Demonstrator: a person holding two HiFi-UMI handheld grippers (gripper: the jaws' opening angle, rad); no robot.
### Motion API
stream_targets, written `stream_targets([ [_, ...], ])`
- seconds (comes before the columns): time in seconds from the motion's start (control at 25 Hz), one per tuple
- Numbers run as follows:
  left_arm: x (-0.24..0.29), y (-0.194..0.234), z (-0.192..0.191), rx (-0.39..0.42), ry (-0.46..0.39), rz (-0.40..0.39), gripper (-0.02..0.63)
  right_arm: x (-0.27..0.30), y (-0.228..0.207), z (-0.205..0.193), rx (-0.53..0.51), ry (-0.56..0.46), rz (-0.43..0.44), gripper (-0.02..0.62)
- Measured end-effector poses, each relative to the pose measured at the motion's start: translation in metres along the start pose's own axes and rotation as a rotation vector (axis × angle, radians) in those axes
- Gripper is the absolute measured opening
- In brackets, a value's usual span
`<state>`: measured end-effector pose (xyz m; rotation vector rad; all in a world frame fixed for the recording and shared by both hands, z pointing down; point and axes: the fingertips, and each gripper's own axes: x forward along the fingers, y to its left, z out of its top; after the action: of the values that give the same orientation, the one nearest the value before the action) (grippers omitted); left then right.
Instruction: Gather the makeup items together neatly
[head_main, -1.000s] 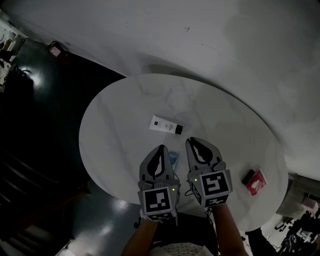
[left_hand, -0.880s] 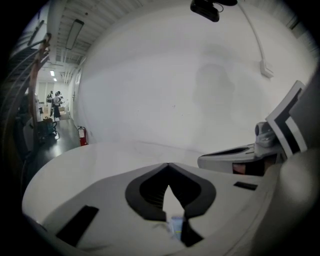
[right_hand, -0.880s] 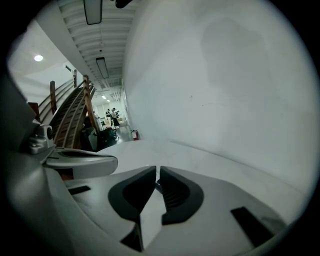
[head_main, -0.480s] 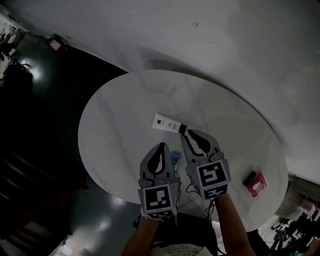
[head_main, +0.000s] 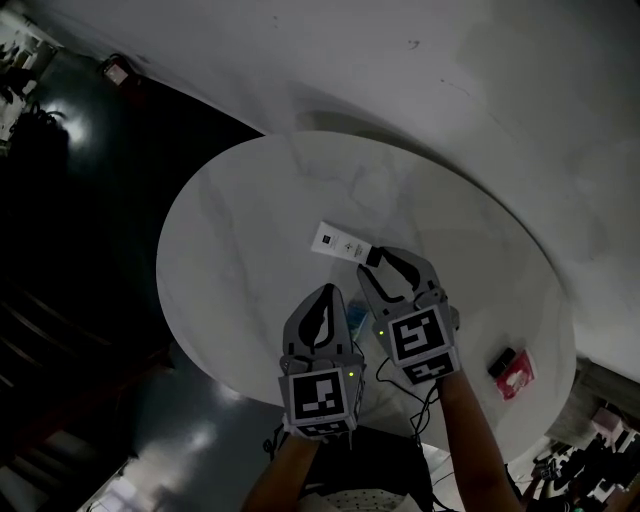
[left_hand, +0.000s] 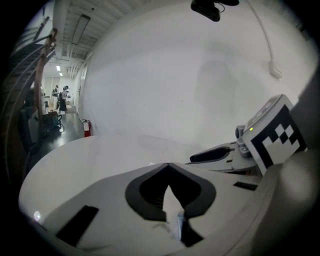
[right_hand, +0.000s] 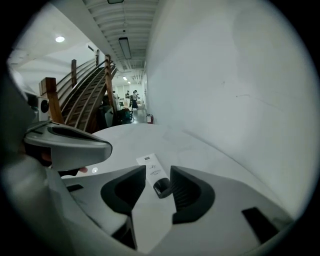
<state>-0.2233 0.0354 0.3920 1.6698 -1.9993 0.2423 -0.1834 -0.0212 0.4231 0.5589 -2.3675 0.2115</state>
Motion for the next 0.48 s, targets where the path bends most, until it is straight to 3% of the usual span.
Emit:
stream_targets([
  [0.24, 0.002, 0.006, -0.007, -0.013, 0.017, 0.012, 0.034, 0.013, -0.001, -0.003, -0.073, 0.036, 0.029, 0.207],
  [0.48, 0.008, 0.006, -0.012, -0.019, 0.029, 0.008, 0.034, 0.021, -0.003, -0.005, -0.064, 0.041, 0.045, 0.207],
])
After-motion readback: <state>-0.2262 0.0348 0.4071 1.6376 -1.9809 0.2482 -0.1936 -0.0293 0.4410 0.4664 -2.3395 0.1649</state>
